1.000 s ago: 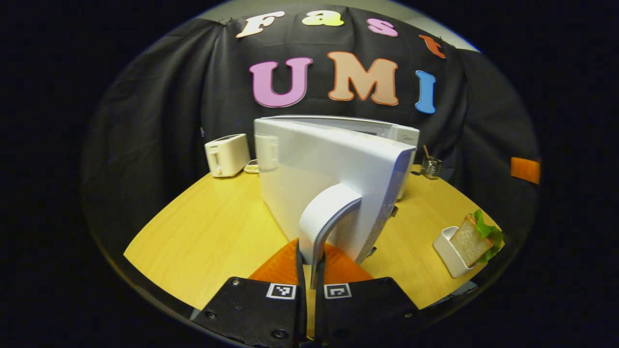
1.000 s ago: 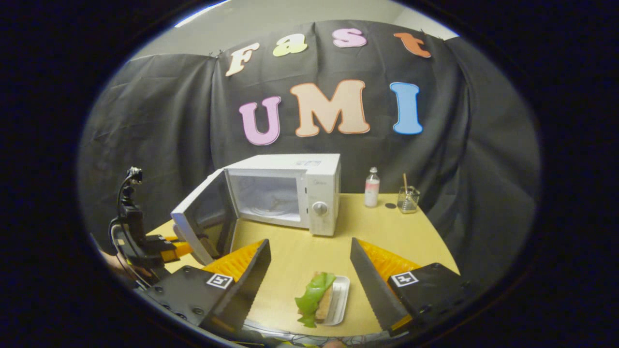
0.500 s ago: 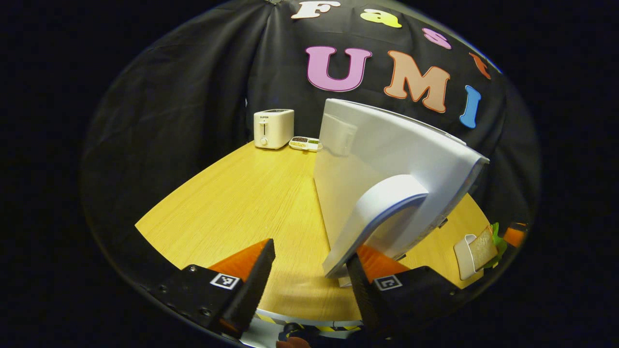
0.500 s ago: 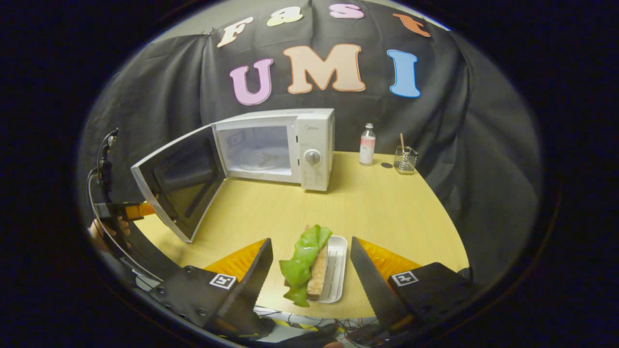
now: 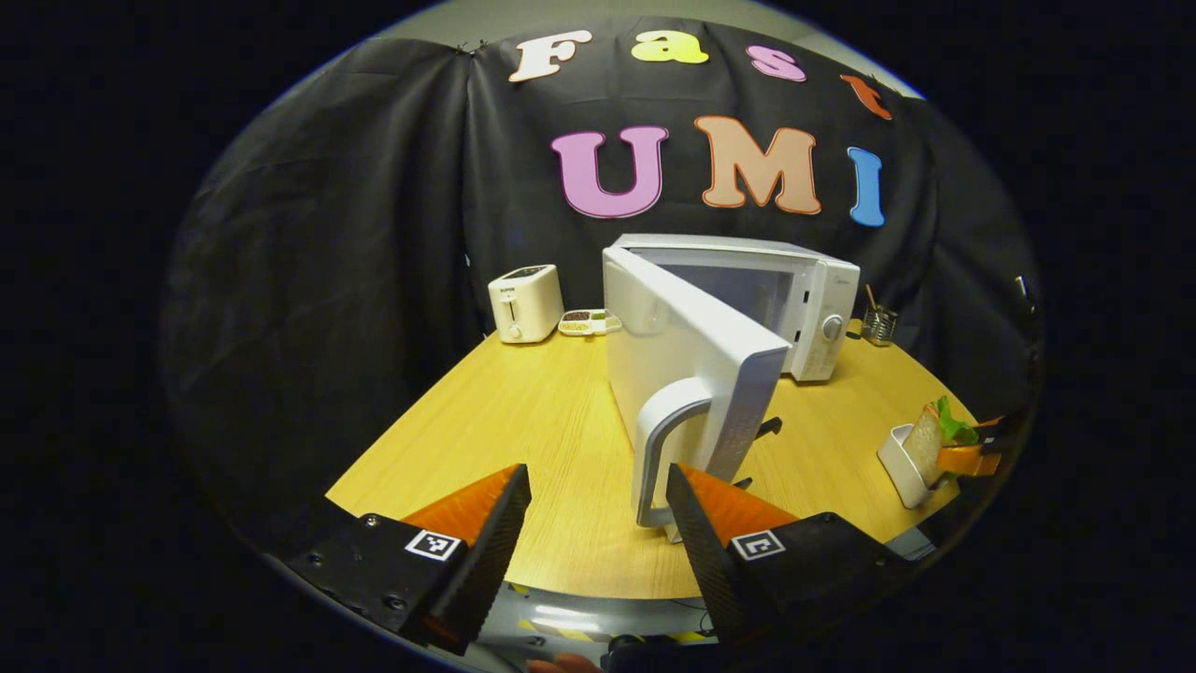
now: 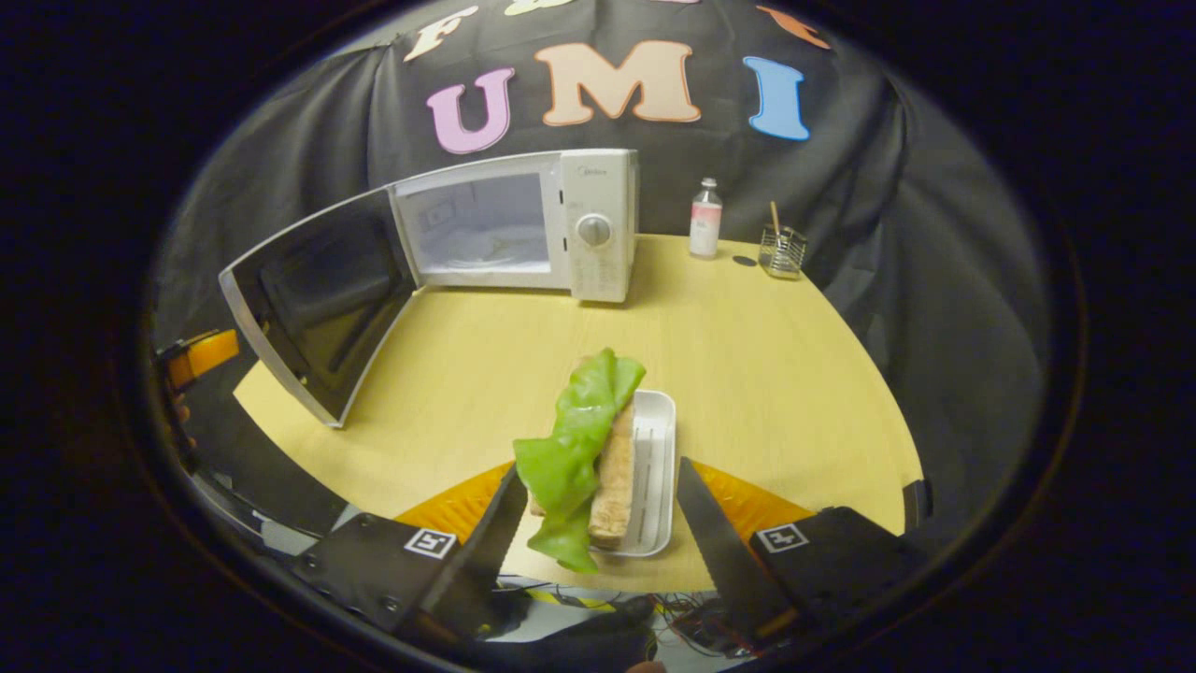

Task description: Open the microwave oven with the left hand, put the food in, and close the microwave oven.

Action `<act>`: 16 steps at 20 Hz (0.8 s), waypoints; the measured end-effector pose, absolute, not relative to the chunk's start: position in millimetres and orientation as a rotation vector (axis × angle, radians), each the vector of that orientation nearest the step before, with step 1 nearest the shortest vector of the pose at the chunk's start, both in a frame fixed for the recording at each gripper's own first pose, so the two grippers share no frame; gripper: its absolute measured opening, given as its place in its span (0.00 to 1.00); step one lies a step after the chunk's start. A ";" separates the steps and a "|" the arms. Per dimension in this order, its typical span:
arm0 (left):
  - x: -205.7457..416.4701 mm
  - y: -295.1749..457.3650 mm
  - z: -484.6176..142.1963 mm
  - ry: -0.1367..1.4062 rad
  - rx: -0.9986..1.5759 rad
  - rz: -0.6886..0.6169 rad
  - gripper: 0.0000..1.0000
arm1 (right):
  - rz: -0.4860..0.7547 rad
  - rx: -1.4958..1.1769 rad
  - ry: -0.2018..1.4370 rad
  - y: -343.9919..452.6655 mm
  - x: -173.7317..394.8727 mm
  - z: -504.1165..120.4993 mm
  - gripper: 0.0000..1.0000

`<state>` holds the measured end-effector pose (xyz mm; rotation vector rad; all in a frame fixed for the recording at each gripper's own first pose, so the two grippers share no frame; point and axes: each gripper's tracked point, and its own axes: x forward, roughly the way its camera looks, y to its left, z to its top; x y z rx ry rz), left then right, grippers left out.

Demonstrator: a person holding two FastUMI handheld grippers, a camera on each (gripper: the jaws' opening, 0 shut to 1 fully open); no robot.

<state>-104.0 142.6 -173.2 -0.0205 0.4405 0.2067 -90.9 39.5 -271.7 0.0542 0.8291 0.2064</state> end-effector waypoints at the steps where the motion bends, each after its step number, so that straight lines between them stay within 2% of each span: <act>1: -109.3 140.7 -161.6 0.416 -0.014 0.211 0.89 | 0.202 0.045 0.837 39.9 -90.8 -276.7 0.94; 2: -113.0 138.1 -149.7 0.395 -0.001 0.216 0.89 | 0.202 0.044 0.849 40.4 -91.5 -280.4 1.00; 3: -115.6 139.0 -139.0 0.373 0.013 0.220 0.89 | 0.193 0.045 0.861 41.8 -93.1 -285.6 1.00; 4: -117.1 139.1 -128.2 0.349 0.016 0.221 0.89 | 0.186 0.055 0.859 44.4 -91.2 -290.0 0.94; 7: -111.6 132.4 -105.7 0.311 -0.022 0.191 0.90 | 0.168 0.061 0.870 48.2 -91.6 -290.6 0.48; 8: -108.1 132.7 -100.4 0.299 -0.029 0.186 0.91 | 0.163 0.045 0.880 47.1 -95.2 -290.0 0.51; 9: -104.1 134.8 -92.0 0.278 -0.032 0.189 0.91 | 0.166 0.035 0.889 48.3 -93.1 -289.6 0.46; 10: -100.4 135.1 -85.9 0.259 -0.040 0.184 0.91 | 0.153 0.004 0.909 43.2 -93.2 -289.8 0.52; 13: -89.7 135.2 -73.7 0.220 -0.068 0.173 0.90 | 0.142 0.039 0.939 43.9 -96.4 -287.4 0.31; 14: -88.9 136.7 -70.4 0.210 -0.074 0.170 0.90 | 0.133 0.035 0.946 43.3 -97.4 -282.7 0.31; 15: -88.3 138.5 -67.0 0.199 -0.076 0.172 0.90 | 0.132 0.029 0.952 41.4 -94.7 -283.5 0.25; 16: -87.2 140.6 -64.6 0.191 -0.075 0.175 0.90 | 0.134 0.024 0.949 41.3 -93.6 -280.6 0.30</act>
